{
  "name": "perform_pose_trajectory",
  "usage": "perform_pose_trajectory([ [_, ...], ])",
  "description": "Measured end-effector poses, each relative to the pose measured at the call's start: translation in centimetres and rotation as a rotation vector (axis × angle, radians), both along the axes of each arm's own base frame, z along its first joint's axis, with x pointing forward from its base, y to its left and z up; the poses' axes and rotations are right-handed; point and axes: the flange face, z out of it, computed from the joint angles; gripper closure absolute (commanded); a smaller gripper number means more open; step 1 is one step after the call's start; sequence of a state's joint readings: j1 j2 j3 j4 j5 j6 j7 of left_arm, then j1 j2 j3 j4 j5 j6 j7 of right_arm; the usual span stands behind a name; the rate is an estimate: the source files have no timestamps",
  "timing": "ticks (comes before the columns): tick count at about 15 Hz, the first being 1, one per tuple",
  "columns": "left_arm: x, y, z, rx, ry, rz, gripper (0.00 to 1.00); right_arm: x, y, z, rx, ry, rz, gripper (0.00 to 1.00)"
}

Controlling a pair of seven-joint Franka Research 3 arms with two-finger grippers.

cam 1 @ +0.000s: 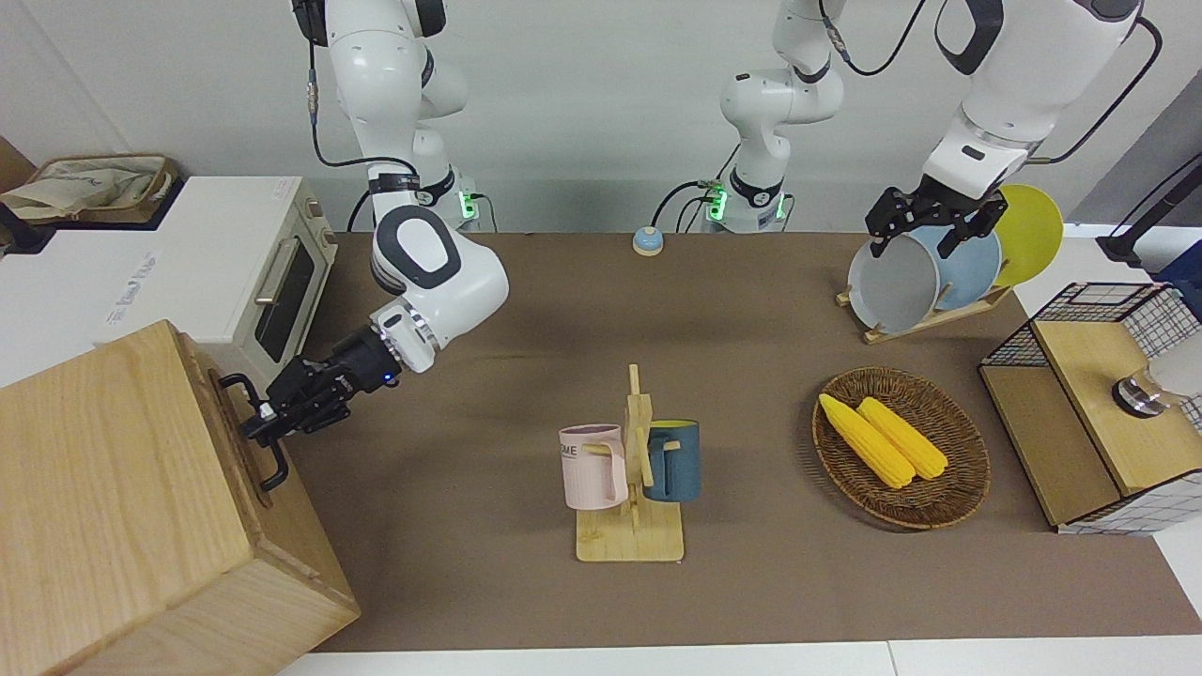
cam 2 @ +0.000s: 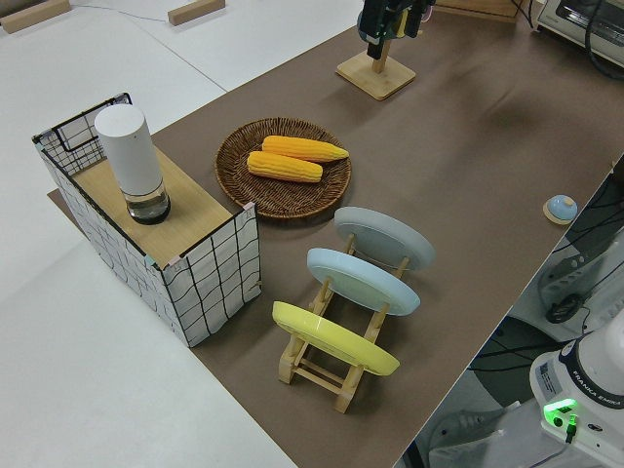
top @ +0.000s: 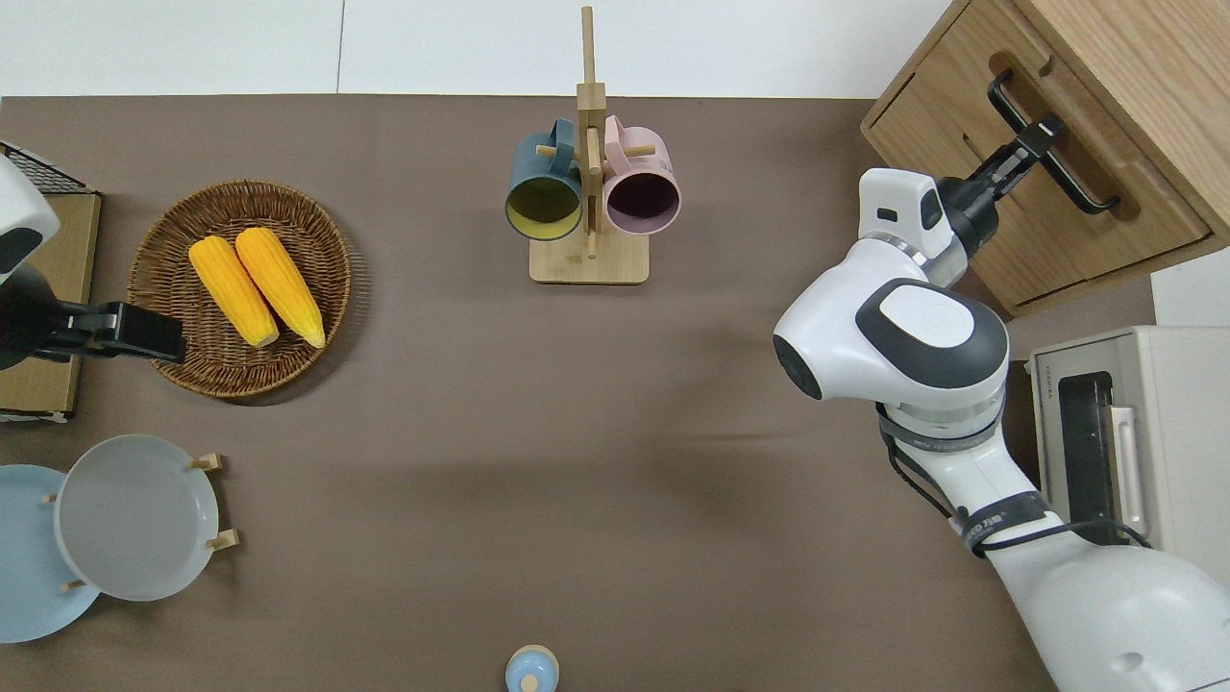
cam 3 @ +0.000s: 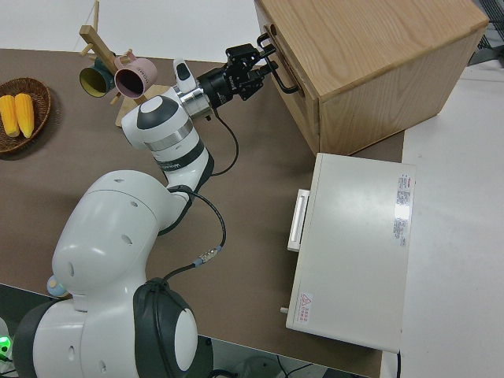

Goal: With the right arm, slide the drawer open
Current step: 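Close the right gripper on the black drawer handle, then pull the handle toward the robot with the right gripper, sliding the drawer out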

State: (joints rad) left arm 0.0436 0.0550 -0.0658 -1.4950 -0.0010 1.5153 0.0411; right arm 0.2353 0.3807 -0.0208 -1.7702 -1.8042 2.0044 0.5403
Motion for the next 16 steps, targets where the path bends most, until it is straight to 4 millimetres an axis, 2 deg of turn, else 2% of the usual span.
perform_pose_trajectory([
  [9, 0.0, 0.0, 0.0, 0.000, 0.000, 0.000, 0.01, -0.1, 0.7, -0.2, 0.006, -0.024, -0.011, 1.000],
  [16, 0.0, 0.0, 0.0, 0.000, 0.000, 0.000, 0.01, -1.5, 4.4, -0.3, 0.009, -0.038, -0.067, 1.000],
])
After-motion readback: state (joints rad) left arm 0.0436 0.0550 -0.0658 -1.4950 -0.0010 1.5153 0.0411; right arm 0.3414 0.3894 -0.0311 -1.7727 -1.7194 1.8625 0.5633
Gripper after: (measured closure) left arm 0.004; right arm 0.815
